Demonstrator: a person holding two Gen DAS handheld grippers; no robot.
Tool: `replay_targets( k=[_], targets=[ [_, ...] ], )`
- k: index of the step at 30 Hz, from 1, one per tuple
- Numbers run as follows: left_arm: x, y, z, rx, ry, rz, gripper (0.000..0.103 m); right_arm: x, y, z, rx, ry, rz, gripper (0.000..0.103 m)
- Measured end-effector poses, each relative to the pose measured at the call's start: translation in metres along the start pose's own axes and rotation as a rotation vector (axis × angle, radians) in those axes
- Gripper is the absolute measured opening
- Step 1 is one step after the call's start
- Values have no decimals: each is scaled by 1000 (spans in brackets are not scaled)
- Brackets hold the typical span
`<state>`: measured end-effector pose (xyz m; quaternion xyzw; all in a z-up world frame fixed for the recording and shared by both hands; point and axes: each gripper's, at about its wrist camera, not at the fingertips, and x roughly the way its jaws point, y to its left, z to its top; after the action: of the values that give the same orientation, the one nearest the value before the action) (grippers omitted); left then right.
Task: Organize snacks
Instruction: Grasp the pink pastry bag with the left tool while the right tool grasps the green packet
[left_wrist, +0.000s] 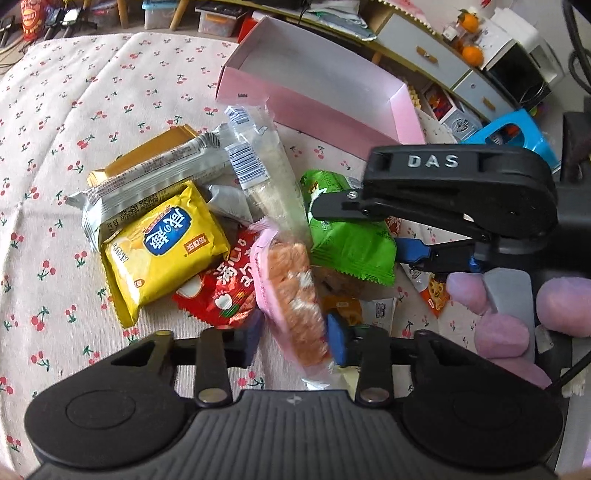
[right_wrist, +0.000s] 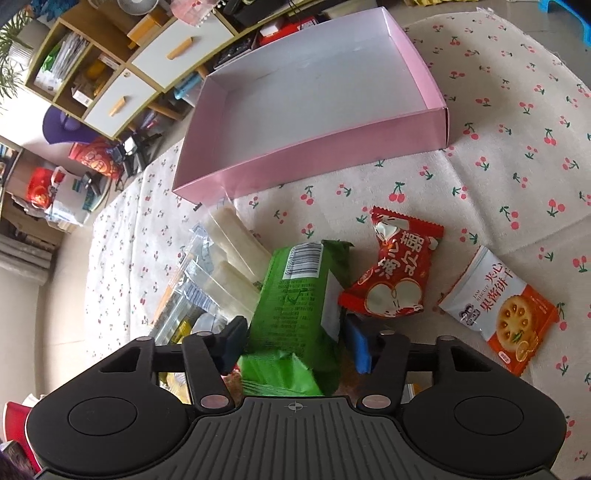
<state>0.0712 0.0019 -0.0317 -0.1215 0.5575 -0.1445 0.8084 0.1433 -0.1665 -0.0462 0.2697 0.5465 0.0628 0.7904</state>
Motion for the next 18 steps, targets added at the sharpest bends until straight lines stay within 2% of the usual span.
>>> replay_targets(
  k=[1, 7, 18],
  targets=[
    [-1, 1, -1, 0, 0, 4, 26, -1, -1, -1, 1, 0, 2, 52],
    [-9, 9, -5, -14, -6, -8, 23, -8, -2, -3, 1, 4, 19, 50],
    [-26, 16, -3, -36, -34, -78, 22, -26, -5, -4, 19, -2, 74, 49]
  ],
)
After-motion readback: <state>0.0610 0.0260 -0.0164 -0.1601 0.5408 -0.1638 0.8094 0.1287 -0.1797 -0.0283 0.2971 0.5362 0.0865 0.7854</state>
